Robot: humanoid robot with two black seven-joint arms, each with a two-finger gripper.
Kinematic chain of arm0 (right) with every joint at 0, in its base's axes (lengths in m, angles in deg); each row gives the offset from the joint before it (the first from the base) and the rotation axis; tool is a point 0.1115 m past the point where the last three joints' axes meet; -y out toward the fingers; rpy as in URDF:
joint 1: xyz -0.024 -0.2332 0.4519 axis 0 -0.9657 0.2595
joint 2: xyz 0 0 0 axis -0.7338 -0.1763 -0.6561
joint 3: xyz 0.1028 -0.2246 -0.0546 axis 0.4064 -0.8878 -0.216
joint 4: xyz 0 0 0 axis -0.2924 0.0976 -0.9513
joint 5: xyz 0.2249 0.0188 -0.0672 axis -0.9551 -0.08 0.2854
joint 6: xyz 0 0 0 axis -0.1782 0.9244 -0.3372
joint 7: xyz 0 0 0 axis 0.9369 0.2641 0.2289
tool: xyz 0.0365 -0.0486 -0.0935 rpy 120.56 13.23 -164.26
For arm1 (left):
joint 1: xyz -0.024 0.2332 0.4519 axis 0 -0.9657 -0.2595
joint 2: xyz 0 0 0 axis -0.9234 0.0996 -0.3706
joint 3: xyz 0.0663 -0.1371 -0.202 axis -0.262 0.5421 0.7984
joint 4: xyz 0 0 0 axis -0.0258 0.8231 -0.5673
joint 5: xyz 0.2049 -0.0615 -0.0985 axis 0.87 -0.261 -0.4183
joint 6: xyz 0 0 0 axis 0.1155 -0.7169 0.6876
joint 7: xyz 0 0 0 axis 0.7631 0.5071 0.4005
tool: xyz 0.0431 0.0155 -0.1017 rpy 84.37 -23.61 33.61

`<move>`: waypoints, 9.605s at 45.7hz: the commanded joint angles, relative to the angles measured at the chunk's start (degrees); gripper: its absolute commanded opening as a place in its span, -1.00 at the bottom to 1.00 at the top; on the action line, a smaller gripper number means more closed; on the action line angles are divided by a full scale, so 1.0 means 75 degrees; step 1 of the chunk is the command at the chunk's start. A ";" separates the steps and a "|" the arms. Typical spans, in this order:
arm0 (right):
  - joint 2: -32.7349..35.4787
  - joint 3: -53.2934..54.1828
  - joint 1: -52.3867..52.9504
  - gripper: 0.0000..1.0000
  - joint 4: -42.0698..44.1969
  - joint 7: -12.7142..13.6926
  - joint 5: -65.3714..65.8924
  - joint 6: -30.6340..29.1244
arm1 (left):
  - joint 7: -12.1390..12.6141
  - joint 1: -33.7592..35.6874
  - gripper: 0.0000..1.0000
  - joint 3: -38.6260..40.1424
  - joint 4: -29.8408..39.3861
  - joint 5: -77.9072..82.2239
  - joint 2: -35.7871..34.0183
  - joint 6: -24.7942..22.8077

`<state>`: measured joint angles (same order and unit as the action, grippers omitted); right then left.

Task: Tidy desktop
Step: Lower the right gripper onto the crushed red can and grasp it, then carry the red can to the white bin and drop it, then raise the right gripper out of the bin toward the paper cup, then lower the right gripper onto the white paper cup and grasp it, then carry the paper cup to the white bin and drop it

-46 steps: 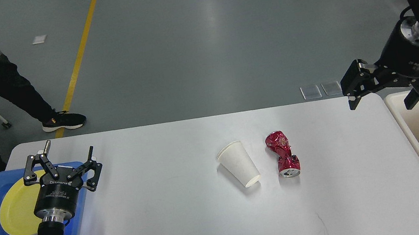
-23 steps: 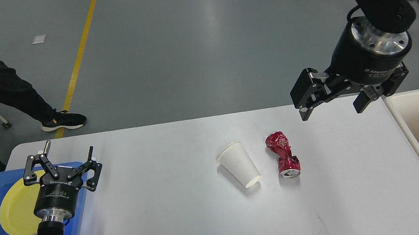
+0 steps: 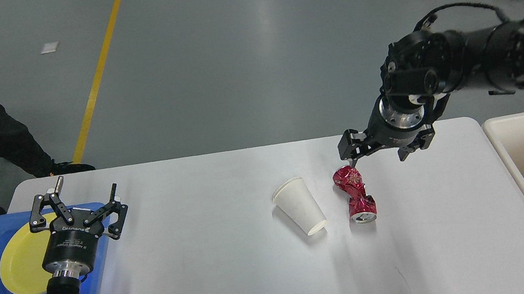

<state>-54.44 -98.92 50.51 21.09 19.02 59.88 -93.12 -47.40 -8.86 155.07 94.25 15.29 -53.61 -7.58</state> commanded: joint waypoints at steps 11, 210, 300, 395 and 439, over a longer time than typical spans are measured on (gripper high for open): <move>-0.1237 -0.0012 -0.3510 1.00 0.4086 -0.0015 0.1169 0.0308 | 0.0001 0.0000 0.93 0.0000 0.0000 0.0000 -0.0003 0.0001; 0.2782 0.2297 -0.8199 1.00 0.5669 0.0032 -0.0822 0.4868 | 0.0001 0.0000 0.93 0.0000 0.0000 0.0000 -0.0003 0.0001; 0.0920 0.1476 0.3370 1.00 -0.4246 0.0301 -0.0377 0.0730 | 0.0001 0.0000 0.93 0.0000 0.0000 0.0000 0.0009 0.0001; -0.1249 0.1968 -0.3933 0.73 0.1486 -0.0683 0.3877 0.5278 | -0.0010 0.0000 0.93 0.0000 0.0000 0.0000 -0.0002 0.0001; 0.0801 0.1431 -0.0221 -1.00 -0.2298 -0.0613 0.1311 0.3172 | 0.0001 0.0000 0.93 0.0000 0.0000 0.0000 -0.0003 0.0001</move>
<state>-50.52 -83.16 40.55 8.70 14.67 74.24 -60.09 -47.39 -8.86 155.07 94.25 15.30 -53.60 -7.57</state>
